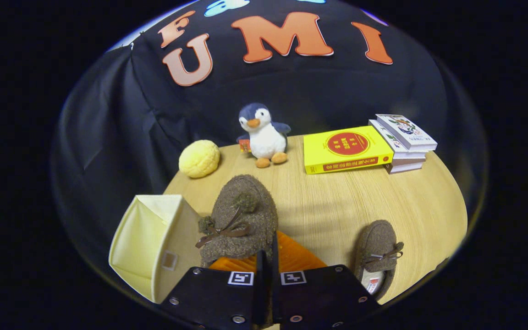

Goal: Open the storage box then place both shoes into the box .Put the left shoe in first, then the right shoe, with the right side of both shoes facing outward in a uniform manner.

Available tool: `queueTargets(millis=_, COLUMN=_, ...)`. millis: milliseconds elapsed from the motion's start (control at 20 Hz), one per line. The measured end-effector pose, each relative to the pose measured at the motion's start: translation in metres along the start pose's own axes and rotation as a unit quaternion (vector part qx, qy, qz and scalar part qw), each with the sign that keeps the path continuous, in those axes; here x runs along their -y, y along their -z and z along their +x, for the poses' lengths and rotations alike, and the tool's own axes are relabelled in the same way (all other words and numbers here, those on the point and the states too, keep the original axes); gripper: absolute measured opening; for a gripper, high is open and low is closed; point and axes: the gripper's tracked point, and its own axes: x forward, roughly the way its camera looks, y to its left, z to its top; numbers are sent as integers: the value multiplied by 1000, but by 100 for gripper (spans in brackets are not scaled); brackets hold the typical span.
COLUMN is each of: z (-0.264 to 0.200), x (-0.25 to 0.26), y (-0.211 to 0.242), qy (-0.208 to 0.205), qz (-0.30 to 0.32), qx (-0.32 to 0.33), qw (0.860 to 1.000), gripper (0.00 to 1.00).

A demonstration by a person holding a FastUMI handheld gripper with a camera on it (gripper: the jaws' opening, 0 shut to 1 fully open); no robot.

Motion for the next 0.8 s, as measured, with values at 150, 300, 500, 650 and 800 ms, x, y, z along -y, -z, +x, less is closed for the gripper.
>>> queueTargets(millis=150, z=-20, x=-39, y=-24, qy=-29, qz=4, qx=14, qw=999, gripper=7)
queueTargets(millis=300, z=-28, x=-83, y=-33, qy=-53, qz=-4, qx=11, qw=999, gripper=7)
queueTargets(millis=500, z=-21, x=-141, y=-28, qy=-85, qz=-11, qx=-9, qw=996, gripper=7)
queueTargets(millis=650, z=-6, x=-176, y=-6, qy=-94, qz=-20, qx=-42, qw=994, gripper=7)
queueTargets(millis=800, z=13, x=-205, y=18, qy=-95, qz=-32, qx=-72, qw=992, gripper=7)
